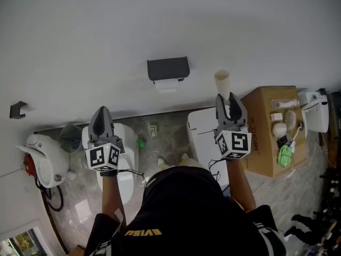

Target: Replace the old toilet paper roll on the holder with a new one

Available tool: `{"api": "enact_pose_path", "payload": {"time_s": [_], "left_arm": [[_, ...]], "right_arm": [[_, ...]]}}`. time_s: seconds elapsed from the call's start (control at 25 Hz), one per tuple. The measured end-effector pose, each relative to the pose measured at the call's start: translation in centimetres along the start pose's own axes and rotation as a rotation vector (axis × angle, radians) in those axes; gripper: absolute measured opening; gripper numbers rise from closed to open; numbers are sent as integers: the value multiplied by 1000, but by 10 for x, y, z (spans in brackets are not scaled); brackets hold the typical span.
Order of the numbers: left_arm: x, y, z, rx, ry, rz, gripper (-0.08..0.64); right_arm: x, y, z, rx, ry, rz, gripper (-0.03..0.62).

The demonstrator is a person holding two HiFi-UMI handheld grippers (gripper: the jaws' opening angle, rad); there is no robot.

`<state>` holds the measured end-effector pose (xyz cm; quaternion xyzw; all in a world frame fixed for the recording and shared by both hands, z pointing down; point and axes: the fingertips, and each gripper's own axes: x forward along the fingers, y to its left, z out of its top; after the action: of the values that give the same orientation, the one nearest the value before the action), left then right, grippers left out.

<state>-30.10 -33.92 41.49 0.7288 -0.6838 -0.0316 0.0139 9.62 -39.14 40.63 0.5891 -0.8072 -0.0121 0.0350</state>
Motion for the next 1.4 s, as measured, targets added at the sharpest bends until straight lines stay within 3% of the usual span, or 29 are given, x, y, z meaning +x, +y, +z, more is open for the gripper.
{"api": "enact_pose_path", "payload": {"time_s": [0.84, 1.16, 1.28, 1.4], "left_arm": [[2, 11, 13, 40, -8, 16, 11], [3, 7, -4, 41, 34, -17, 11], [1, 11, -8, 47, 45, -22, 12], [-16, 19, -18, 41, 64, 29, 11]], "right_arm": [[3, 8, 7, -65, 12, 36, 143], [-2, 15, -2, -69, 43, 29, 146], [2, 16, 0, -117, 53, 33, 149], [19, 12, 4, -188, 65, 81, 149]]}}
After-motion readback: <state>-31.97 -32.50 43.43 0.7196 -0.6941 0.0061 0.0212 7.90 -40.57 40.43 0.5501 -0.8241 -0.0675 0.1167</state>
